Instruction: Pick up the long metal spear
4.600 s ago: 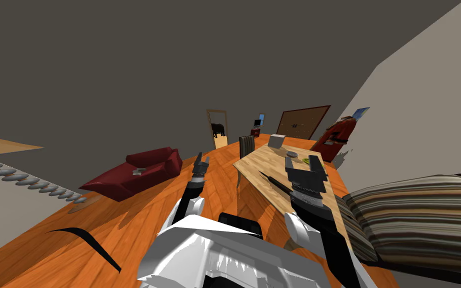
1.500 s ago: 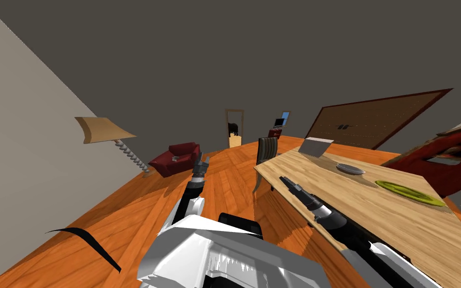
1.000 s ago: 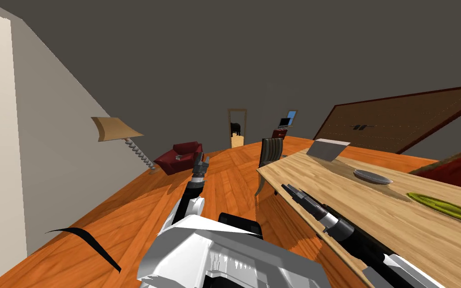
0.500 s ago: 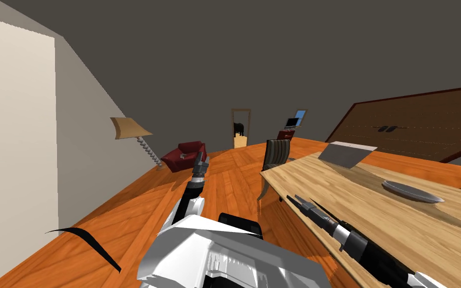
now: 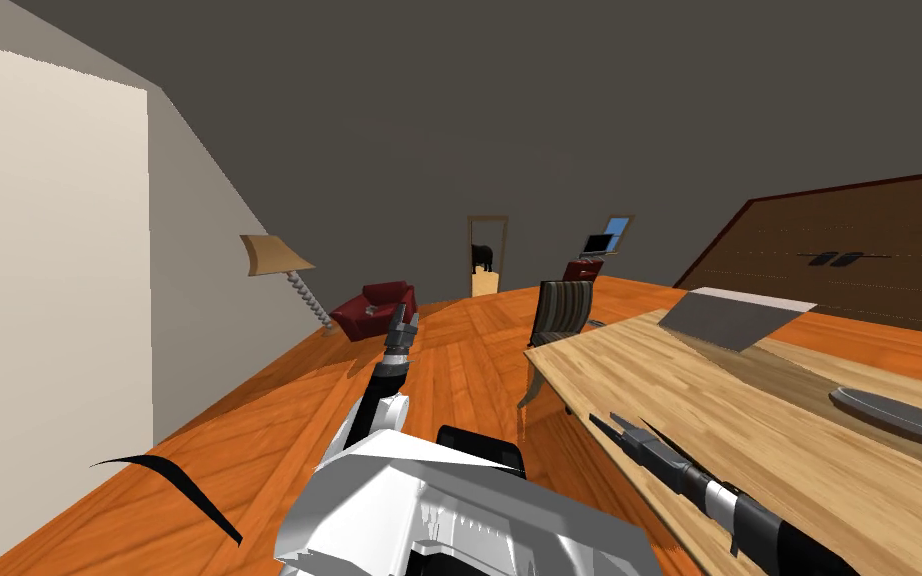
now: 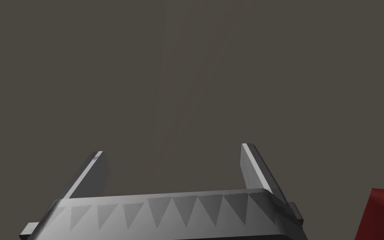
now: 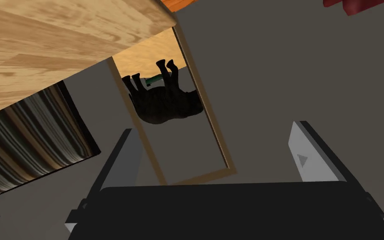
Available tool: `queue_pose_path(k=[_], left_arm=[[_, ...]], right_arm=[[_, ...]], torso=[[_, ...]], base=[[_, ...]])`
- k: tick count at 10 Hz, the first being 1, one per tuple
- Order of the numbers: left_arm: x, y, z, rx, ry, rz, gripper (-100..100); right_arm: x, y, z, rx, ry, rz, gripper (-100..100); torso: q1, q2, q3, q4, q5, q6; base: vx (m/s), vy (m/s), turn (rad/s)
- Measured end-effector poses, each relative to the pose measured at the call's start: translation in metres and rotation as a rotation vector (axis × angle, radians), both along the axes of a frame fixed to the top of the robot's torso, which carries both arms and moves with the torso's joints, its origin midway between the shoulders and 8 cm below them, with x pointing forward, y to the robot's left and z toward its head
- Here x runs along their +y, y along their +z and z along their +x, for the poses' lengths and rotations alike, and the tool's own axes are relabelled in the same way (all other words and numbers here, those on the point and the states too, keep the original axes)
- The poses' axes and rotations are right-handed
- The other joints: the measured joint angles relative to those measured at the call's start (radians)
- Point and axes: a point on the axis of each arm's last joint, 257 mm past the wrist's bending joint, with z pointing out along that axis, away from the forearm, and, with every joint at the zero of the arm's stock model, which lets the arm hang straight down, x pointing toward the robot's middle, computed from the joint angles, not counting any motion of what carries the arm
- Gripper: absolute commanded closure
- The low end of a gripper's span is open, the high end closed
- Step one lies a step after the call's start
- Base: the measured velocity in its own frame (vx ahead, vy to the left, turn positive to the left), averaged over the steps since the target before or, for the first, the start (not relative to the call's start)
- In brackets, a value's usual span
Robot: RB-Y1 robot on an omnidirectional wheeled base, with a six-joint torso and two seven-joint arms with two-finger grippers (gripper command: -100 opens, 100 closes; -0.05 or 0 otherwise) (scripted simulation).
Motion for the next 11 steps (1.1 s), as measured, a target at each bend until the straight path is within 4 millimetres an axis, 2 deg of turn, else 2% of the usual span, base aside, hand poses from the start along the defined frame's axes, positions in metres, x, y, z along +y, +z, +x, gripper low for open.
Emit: queue_pose_path(k=[2,4,8,9,10,11], left_arm=[[0.0,0.0,0.0,0.0,0.0,0.0,0],[0.0,0.0,0.0,0.0,0.0,0.0,0],[0.0,0.0,0.0,0.0,0.0,0.0,0],[0.0,0.0,0.0,0.0,0.0,0.0,0],[0.0,0.0,0.0,0.0,0.0,0.0,0],[0.0,0.0,0.0,0.0,0.0,0.0,0]], right_arm=[[-0.016,-0.009,-0.007,0.034,-0.006,-0.037,-100],[-0.039,-0.026,-0.027,0.091,0.002,-0.097,-100],[-0.088,-0.056,-0.07,0.226,0.006,-0.231,-100],[-0.105,-0.068,-0.092,0.271,0.006,-0.27,-100],[-0.114,-0.068,-0.101,0.295,0.012,-0.295,-100],[-0.127,-0.078,-0.115,0.339,0.01,-0.331,-100]], torso=[[0.0,0.001,0.001,0.0,0.0,0.001],[-0.001,-0.001,-0.001,0.0,0.0,0.001],[-0.001,-0.001,-0.001,0.0,-0.001,0.001],[-0.001,-0.001,-0.001,0.0,0.0,0.0],[-0.001,-0.001,0.0,0.0,0.0,0.001],[-0.002,0.0,0.0,0.0,-0.001,0.0]], base=[[0.045,-0.029,0.062],[0.08,-0.051,0.116],[0.064,-0.05,0.099],[0.054,-0.044,0.057],[0.048,-0.061,0.103],[0.046,-0.048,0.062]])
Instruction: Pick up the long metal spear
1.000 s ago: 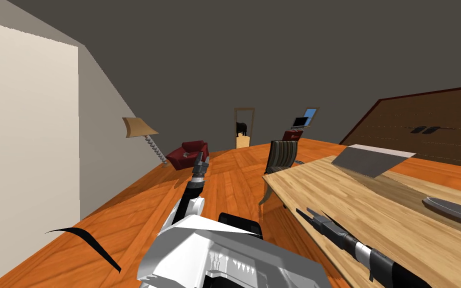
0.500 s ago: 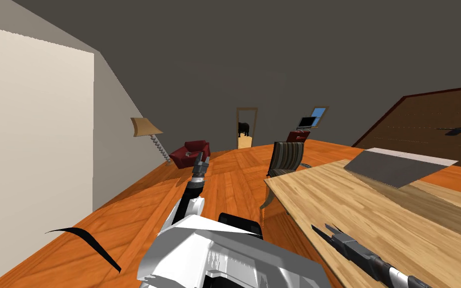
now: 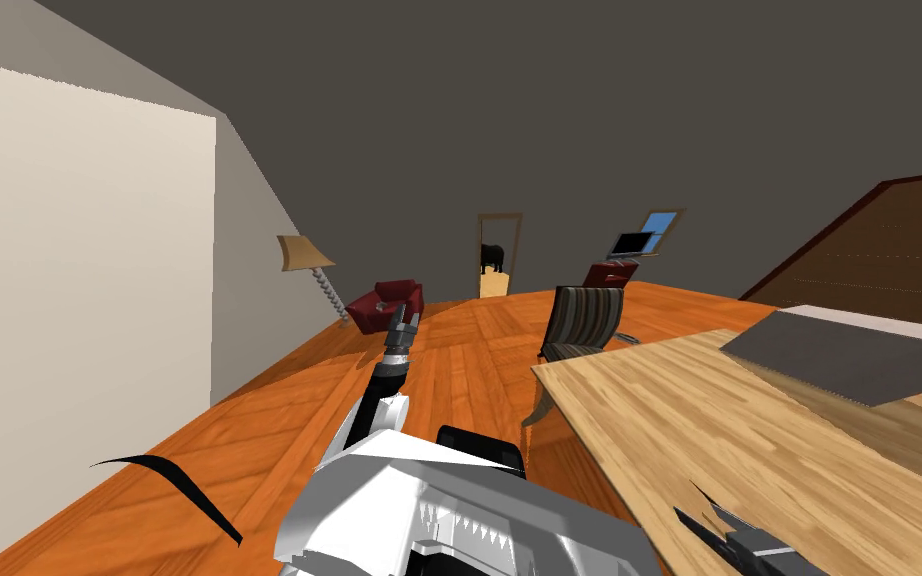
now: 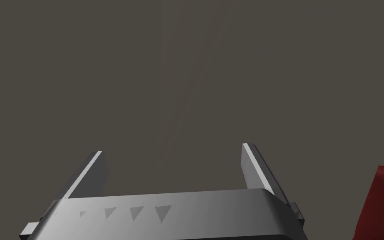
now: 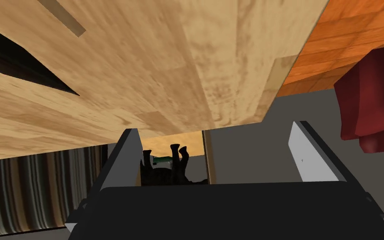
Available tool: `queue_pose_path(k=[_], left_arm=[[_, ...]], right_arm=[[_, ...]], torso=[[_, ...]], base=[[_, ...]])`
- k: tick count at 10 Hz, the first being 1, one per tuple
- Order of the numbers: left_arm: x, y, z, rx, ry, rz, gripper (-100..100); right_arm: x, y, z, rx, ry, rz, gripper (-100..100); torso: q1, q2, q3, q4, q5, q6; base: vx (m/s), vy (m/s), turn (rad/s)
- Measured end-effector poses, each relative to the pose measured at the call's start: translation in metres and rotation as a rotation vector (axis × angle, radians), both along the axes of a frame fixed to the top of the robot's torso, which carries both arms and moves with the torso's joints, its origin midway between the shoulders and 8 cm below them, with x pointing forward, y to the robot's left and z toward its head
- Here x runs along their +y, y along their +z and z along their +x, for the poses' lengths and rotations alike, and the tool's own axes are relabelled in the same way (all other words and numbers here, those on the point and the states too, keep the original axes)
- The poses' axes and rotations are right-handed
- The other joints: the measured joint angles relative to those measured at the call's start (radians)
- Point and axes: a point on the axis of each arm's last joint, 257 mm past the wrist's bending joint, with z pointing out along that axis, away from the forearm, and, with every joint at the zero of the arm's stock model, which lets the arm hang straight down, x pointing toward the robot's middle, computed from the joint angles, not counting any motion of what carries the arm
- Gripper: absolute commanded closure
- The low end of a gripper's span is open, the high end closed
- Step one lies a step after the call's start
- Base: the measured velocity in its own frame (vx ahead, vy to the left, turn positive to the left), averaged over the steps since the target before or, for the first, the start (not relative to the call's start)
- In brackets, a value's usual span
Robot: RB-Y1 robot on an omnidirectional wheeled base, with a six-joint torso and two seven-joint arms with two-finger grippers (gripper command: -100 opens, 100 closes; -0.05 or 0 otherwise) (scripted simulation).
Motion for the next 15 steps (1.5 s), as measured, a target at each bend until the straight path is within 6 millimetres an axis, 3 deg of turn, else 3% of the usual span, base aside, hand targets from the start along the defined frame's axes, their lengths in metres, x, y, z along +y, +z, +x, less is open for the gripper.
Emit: queue_pose_path(k=[1,3,8,11,13,15], left_arm=[[0.0,0.0,0.0,0.0,0.0,0.0,0],[0.0,0.0,0.0,0.0,0.0,0.0,0],[0.0,0.0,0.0,0.0,0.0,0.0,0],[0.0,0.0,0.0,0.0,0.0,0.0,0],[0.0,0.0,0.0,0.0,0.0,0.0,0],[0.0,0.0,0.0,0.0,0.0,0.0,0]], right_arm=[[-0.012,0.0,-0.01,0.025,0.0,-0.023,-100],[-0.043,-0.01,-0.055,0.125,0.002,-0.094,-100],[-0.08,-0.013,-0.112,0.275,0.008,-0.188,-100],[-0.092,-0.021,-0.179,0.412,0.02,-0.224,-100],[-0.089,-0.026,-0.219,0.498,0.029,-0.227,-100],[-0.089,-0.032,-0.241,0.543,0.029,-0.228,-100]], torso=[[0.001,0.0,0.0,0.0,0.0,0.0],[-0.001,-0.001,-0.001,0.0,0.0,0.0],[0.002,0.002,0.001,0.0,0.0,0.001],[0.0,0.001,0.001,0.0,0.0,0.0],[0.0,0.001,0.001,0.0,0.0,0.001],[0.002,0.003,0.002,0.001,0.0,0.001]], base=[[0.059,-0.053,0.096],[0.063,-0.073,0.095],[0.033,-0.034,0.054],[0.04,-0.072,0.069],[0.022,-0.056,0.023],[0.007,-0.035,0.019]])
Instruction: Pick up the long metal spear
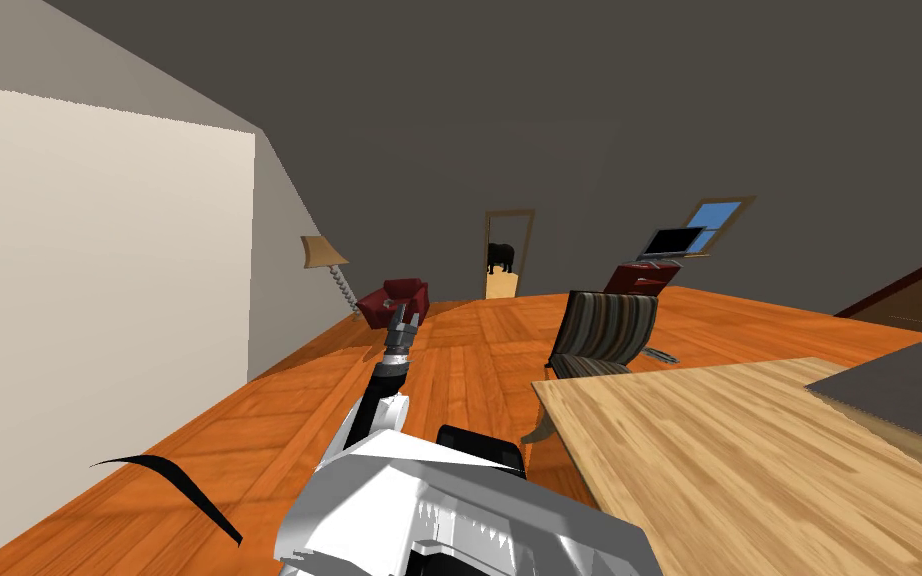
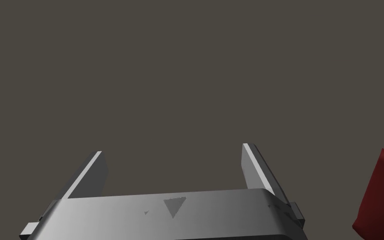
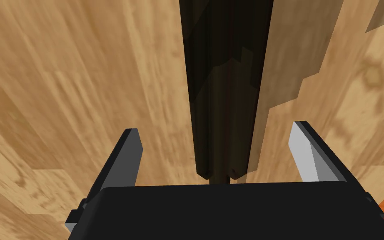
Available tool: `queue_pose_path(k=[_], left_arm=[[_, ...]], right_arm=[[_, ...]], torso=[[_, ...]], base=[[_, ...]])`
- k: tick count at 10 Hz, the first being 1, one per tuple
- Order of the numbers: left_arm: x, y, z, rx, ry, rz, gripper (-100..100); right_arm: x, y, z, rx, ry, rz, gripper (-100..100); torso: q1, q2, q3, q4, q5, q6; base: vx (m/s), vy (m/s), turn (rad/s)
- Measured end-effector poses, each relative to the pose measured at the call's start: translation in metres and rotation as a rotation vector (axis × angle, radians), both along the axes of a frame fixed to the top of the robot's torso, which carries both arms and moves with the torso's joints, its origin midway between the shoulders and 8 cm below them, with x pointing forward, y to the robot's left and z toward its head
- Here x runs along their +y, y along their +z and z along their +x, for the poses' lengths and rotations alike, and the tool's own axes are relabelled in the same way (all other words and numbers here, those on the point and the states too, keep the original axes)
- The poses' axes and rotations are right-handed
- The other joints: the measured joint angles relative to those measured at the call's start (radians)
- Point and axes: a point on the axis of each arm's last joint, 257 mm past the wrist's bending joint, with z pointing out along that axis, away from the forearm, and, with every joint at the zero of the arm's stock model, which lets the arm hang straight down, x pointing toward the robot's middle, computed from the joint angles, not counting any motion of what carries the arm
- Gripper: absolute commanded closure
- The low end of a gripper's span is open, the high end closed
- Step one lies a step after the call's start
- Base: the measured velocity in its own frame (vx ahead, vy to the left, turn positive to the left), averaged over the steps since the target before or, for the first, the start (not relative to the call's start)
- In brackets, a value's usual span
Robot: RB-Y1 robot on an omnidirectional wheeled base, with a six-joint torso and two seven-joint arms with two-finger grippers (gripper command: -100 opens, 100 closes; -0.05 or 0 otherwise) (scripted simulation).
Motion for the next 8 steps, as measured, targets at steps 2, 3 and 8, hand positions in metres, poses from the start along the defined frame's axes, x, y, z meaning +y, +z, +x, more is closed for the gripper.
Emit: queue_pose_path(k=[2,3,8], left_arm=[[0.0,0.0,0.0,0.0,0.0,0.0,0],[0.0,0.0,0.0,0.0,0.0,0.0,0],[0.0,0.0,0.0,0.0,0.0,0.0,0]], right_arm=[[0.008,-0.004,-0.026,0.056,-0.003,0.014,-100],[0.009,-0.004,-0.027,0.059,-0.005,0.014,0],[0.023,-0.024,-0.035,0.059,-0.02,0.015,100]], torso=[[-0.001,0.0,0.0,0.0,0.0,0.0],[0.0,0.0,0.0,0.0,0.0,0.0],[0.001,0.0,0.0,0.0,0.0,0.0]], base=[[0.008,-0.044,0.014],[0.0,0.0,0.0],[-0.002,-0.03,0.04]])
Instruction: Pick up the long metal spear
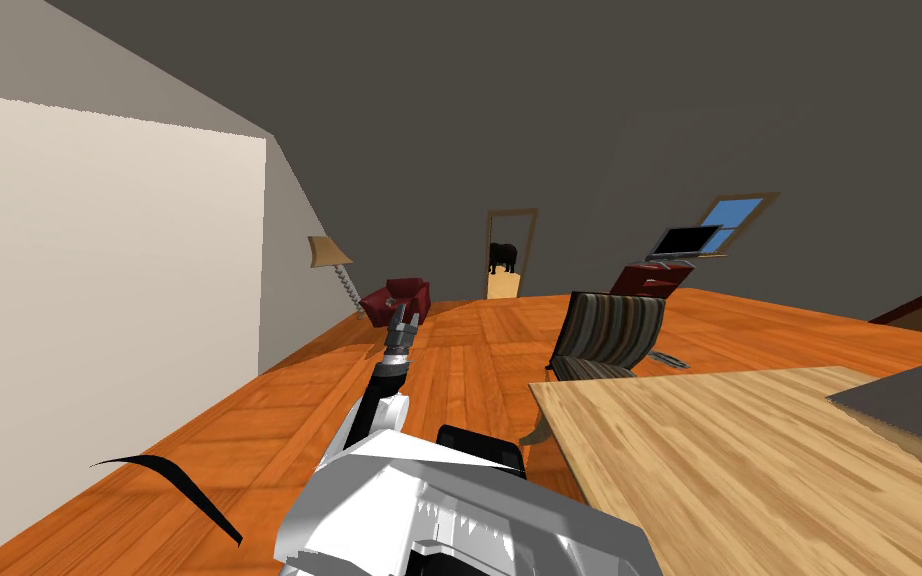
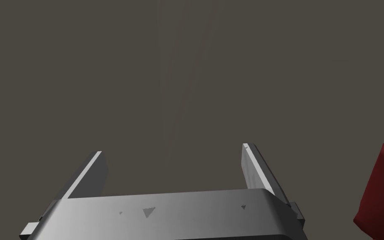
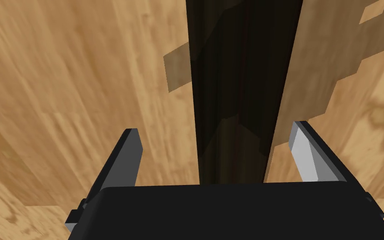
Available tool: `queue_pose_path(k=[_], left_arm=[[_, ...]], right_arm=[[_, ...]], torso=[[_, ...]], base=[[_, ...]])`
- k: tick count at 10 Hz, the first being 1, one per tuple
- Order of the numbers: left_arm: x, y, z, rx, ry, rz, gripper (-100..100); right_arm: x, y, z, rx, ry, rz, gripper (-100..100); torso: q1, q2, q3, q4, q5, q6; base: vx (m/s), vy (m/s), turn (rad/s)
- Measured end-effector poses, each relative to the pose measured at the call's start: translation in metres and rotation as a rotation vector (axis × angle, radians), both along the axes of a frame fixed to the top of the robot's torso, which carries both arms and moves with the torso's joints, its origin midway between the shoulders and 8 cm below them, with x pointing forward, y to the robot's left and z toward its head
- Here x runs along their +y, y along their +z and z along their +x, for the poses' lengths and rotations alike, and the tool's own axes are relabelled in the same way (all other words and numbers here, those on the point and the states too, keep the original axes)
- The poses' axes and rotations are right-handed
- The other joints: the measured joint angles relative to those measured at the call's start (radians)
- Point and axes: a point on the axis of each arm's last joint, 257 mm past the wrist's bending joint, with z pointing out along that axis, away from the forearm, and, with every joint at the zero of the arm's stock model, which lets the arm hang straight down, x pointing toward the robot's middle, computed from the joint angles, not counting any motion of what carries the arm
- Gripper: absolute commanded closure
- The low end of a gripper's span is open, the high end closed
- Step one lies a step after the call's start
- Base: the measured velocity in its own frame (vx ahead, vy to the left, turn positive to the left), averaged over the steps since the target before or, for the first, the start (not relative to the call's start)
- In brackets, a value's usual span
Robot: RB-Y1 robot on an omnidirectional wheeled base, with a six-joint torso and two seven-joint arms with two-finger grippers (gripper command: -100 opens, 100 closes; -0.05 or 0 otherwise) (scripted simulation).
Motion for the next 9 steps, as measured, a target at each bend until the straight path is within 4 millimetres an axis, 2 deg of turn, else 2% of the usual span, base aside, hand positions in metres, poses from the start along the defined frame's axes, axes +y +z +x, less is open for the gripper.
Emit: queue_pose_path(k=[4,5,6,8,9], left_arm=[[0.0,0.0,0.0,0.0,0.0,0.0,0],[0.0,0.0,0.0,0.0,0.0,0.0,0],[0.0,0.0,0.0,0.0,0.0,0.0,0],[0.0,0.0,0.0,0.0,0.0,0.0,0],[0.0,0.0,0.0,0.0,0.0,0.0,0]], right_arm=[[0.001,0.0,0.0,0.0,-0.001,0.002,100],[0.001,0.0,0.0,0.0,-0.001,0.002,0],[0.001,0.0,0.0,0.0,-0.001,0.002,100],[-0.01,0.012,0.006,-0.001,0.01,-0.003,100],[-0.011,0.013,0.006,0.0,0.011,-0.002,0]], torso=[[-0.001,0.0,0.0,0.0,0.0,0.0],[-0.001,0.0,0.0,0.0,0.0,0.0],[-0.001,0.0,0.0,0.0,0.0,0.0],[0.004,0.0,0.0,0.0,0.002,0.0],[0.003,0.0,0.0,0.0,0.001,0.0]], base=[[0.0,0.0,0.0],[0.0,0.0,0.0],[0.004,0.028,-0.07],[0.001,0.043,-0.052],[0.0,0.0,0.0]])
